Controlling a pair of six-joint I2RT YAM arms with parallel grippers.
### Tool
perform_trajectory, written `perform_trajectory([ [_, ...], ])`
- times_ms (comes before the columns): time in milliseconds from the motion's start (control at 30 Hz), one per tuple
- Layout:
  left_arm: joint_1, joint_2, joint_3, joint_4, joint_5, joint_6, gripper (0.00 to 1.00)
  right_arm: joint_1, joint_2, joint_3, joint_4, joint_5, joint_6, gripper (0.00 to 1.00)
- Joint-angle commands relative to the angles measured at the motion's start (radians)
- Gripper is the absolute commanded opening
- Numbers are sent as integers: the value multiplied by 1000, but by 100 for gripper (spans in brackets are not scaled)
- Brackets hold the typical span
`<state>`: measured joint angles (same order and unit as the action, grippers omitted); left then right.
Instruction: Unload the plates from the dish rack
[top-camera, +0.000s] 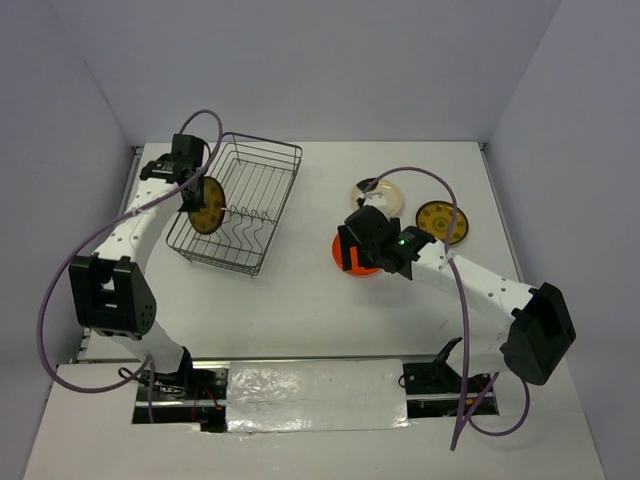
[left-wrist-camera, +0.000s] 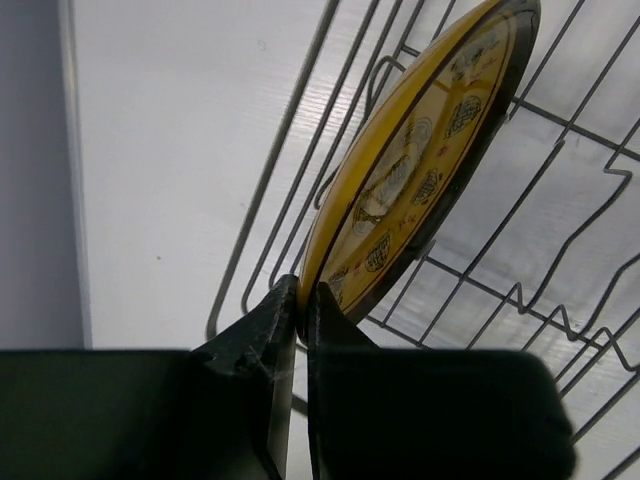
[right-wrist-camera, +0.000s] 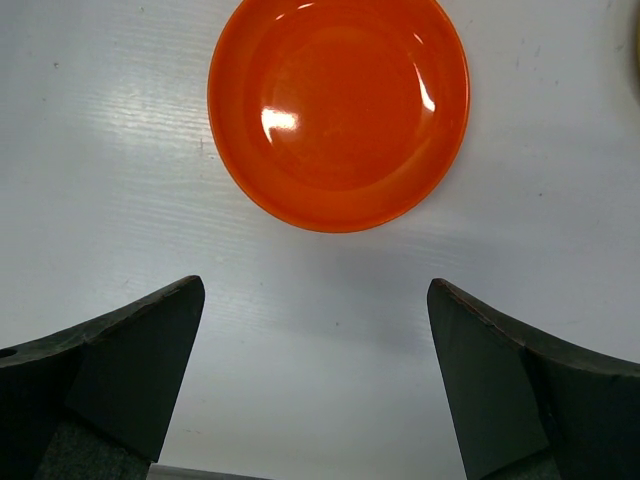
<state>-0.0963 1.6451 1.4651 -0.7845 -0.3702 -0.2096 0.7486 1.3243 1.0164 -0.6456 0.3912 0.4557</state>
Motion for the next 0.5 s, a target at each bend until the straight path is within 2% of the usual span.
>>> perform_trajectory([
  [0,-28,-114,66,-8,-65,19,0,8,-39,37,27,-30,44,100],
  [133,-48,-177,112,-47,-167,-2,0,8,-106,5,165,-113,73,100],
  [200,-51,-208,142,-71,-155,-20,0,8,-169,-50,303,-233,52,100],
  [233,-51,-247,153,-81,-113,-24,0,8,-187,-67,462,-311,23,100],
  [267,-51,-269,170,-85,-7,-27,0,8,-215,-88,538,-480,11,100],
  [300,-51,-318,179,-94,81,-43,0,8,-223,-96,663,-558,3,100],
  [333,-51,-350,163,-69,187,-42,0,8,-227,-98,717,-622,6,100],
  [367,-51,-384,140,-46,405,-50,0,11,-229,-85,751,-691,11,100],
  [433,-52,-488,40,57,634,-92,0,11,-231,-73,787,-692,32,100],
  [467,-52,-548,-1,97,813,-141,0,11,-232,-59,793,-681,40,100],
])
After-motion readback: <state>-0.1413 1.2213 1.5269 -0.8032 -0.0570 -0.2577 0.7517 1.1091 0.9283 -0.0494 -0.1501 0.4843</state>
